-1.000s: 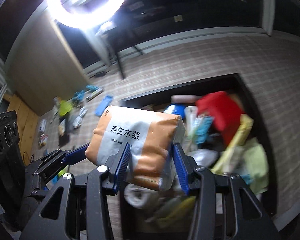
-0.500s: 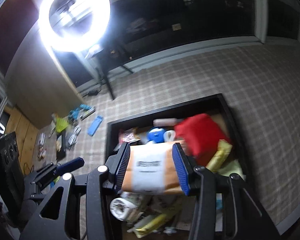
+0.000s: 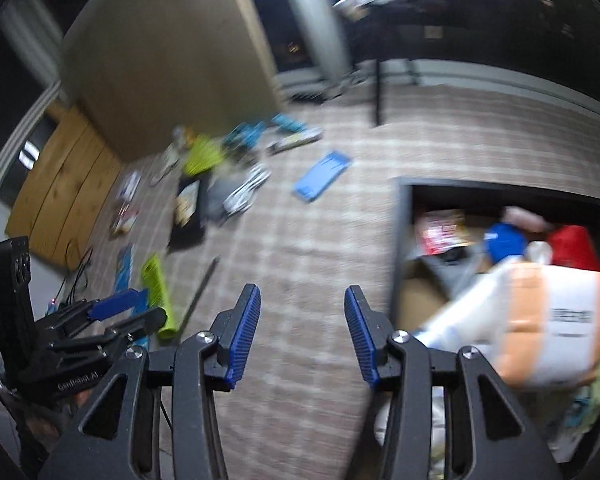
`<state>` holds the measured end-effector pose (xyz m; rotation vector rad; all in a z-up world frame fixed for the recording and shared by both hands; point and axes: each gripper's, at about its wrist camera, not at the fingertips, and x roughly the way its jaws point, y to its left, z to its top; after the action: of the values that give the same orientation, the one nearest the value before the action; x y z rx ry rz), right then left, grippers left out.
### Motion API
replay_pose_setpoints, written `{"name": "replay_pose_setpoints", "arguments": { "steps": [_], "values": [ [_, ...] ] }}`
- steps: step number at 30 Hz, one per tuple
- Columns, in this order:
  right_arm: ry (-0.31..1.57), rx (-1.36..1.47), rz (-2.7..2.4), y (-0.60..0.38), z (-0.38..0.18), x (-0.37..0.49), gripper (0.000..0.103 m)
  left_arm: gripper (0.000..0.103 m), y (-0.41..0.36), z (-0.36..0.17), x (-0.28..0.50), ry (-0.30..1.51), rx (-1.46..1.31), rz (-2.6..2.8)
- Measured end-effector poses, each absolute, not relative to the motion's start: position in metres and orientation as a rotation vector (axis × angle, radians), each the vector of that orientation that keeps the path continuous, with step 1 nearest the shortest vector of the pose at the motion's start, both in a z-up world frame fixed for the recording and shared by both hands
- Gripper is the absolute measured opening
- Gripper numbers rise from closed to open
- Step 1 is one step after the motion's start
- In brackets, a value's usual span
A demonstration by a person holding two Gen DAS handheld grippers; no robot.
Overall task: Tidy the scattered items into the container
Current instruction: 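Grasp the blue Vinda pouch with the left gripper while the right grasps the spoon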
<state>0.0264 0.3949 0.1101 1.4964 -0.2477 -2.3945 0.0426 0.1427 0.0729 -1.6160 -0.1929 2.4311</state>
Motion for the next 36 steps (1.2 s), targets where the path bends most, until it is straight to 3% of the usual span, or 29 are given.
{"name": "replay_pose_setpoints", "arguments": {
  "steps": [6,16,23,28,36],
  "values": [
    [-0.164,1.586,-2.257,0.324,0.078,0.021,0.044,0.069,0.090,0.040,0.058,-0.252,-1.763,2.444],
    [-0.141,1.814,-2.124,0.237,0.010,0.013,0.040,0.070,0.065,0.007,0.063,-0.174,-1.856,2.435],
    [-0.176,1.902,-2.162,0.220,-0.004,0.004,0.036,0.069,0.054,-0.008,0.057,-0.184,-1.892,2.409],
    [-0.117,1.912,-2.211,0.206,-0.003,0.003,0.034,0.068,0.052,-0.016,0.055,-0.093,-1.924,2.417],
    [0.189,1.874,-2.249,0.196,-0.003,0.014,0.010,0.066,0.037,-0.020,0.061,-0.004,-1.918,2.457]
  ]
}}
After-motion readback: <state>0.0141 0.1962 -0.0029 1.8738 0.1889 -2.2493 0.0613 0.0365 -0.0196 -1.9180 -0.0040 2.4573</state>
